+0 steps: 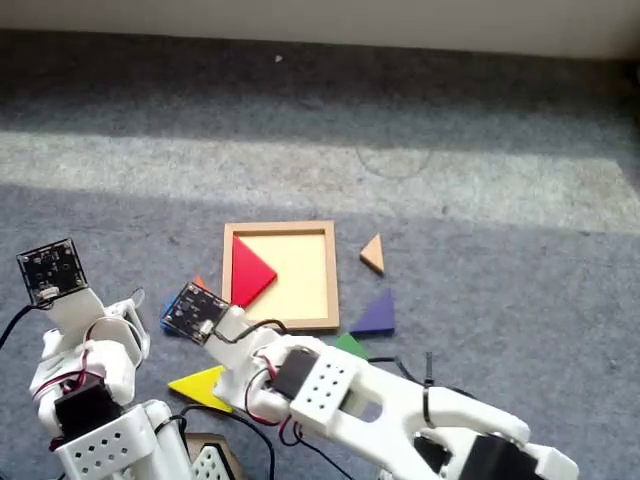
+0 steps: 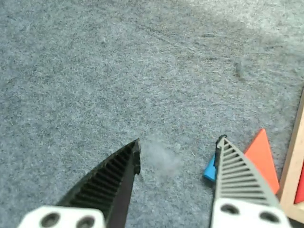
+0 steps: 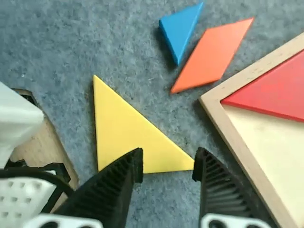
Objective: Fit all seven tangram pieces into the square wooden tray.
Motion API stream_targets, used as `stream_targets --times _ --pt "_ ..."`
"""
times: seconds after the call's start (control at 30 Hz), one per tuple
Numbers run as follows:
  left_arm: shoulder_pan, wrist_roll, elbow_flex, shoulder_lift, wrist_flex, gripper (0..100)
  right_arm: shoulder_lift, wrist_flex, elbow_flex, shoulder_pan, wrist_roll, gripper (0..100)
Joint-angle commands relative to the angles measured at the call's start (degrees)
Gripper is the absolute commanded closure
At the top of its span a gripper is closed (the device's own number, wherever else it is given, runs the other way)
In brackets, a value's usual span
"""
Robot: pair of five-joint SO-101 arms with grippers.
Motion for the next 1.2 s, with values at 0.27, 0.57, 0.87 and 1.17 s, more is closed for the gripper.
stream_targets --times 0.27,0.57,0.87,1.17 --pt "-4.26 1.76 -0.48 -0.4 -2.2 75 9.63 -1.19 -8.31 -2.42 0.53 54.1" --pt "-5.67 2.73 -0.4 -0.4 -2.37 75 10.33 -1.45 -8.04 -3.82 0.26 54.1" --pt "-5.41 2.64 0.31 -0.4 -2.55 75 15.43 -1.19 -7.6 3.3 10.46 54.1" --pt "-5.41 2.64 0.4 -0.4 -2.55 75 15.08 7.25 -8.13 8.31 18.29 54.1"
